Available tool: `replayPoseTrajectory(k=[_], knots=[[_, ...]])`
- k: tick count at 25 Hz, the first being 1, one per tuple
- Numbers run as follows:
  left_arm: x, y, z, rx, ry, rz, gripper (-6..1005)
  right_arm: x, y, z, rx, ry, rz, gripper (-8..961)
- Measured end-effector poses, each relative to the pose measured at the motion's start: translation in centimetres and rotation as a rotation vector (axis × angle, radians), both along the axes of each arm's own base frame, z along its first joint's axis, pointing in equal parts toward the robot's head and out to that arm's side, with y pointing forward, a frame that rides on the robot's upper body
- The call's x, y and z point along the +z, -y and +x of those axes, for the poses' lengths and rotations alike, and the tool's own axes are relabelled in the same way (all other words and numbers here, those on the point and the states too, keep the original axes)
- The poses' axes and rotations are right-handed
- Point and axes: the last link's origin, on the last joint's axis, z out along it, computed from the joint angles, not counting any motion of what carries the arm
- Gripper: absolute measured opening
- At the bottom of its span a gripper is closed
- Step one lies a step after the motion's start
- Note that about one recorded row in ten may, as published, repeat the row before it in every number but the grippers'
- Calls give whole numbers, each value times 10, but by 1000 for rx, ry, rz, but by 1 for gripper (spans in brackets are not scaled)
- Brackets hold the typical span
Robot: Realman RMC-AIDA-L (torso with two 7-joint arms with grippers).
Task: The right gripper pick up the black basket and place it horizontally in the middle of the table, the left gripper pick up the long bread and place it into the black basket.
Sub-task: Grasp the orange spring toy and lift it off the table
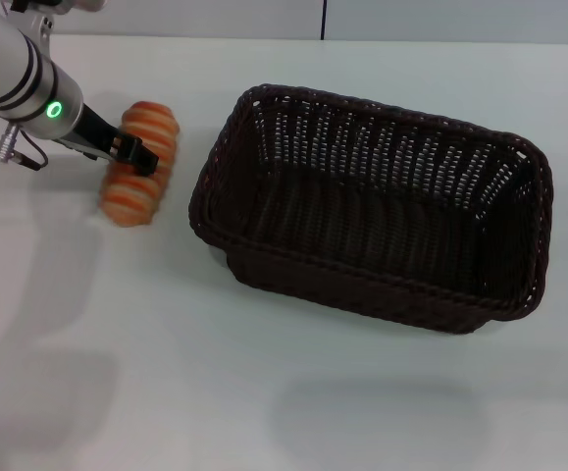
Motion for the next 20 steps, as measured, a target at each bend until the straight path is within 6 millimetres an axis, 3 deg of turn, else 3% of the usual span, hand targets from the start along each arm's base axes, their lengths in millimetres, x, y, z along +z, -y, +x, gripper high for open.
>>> replayPoseTrajectory(k=[10, 15, 20], knots=[[-4, 4, 1, 11, -1, -24, 784, -2, -1, -2, 16, -2, -6, 470], [-7, 5, 3, -3, -19, -40, 688, -2, -1, -2, 15, -3, -7, 470], [-12, 6, 3, -28, -53, -63, 525, -2, -1, -3, 22, -3, -9, 470]])
